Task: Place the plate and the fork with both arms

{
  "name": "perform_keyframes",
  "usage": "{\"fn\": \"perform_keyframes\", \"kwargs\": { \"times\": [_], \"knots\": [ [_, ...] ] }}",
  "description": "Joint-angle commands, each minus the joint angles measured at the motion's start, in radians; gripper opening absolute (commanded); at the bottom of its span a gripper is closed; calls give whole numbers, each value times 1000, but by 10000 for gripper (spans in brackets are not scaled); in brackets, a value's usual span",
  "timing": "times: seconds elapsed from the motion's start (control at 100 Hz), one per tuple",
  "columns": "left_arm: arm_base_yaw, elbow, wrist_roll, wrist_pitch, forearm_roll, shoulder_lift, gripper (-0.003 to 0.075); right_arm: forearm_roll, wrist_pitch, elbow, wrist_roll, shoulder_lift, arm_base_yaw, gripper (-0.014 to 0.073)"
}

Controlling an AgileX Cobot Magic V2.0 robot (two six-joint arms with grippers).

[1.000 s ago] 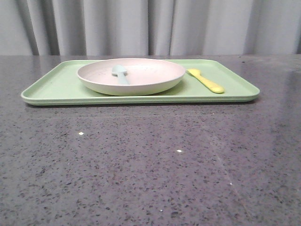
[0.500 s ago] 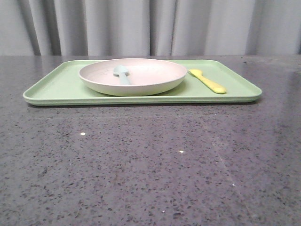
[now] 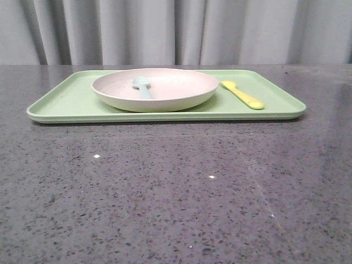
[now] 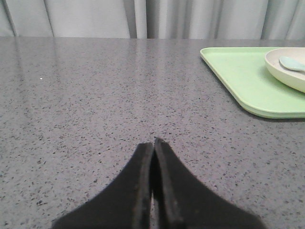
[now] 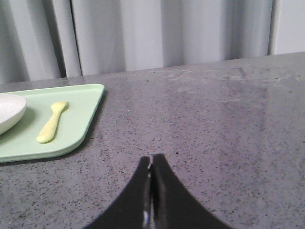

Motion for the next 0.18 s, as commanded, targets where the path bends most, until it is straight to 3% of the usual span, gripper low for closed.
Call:
{"fn": "perform_keyframes", "kwargs": {
  "times": [0.0, 0.17],
  "knots": [
    [1, 13, -3, -81, -9, -32, -20, -3, -84, -6, -1, -24, -2, -67],
    [1, 13, -3, -81, -9, -32, -20, -3, -84, -6, -1, -24, -2, -67]
  ]
}}
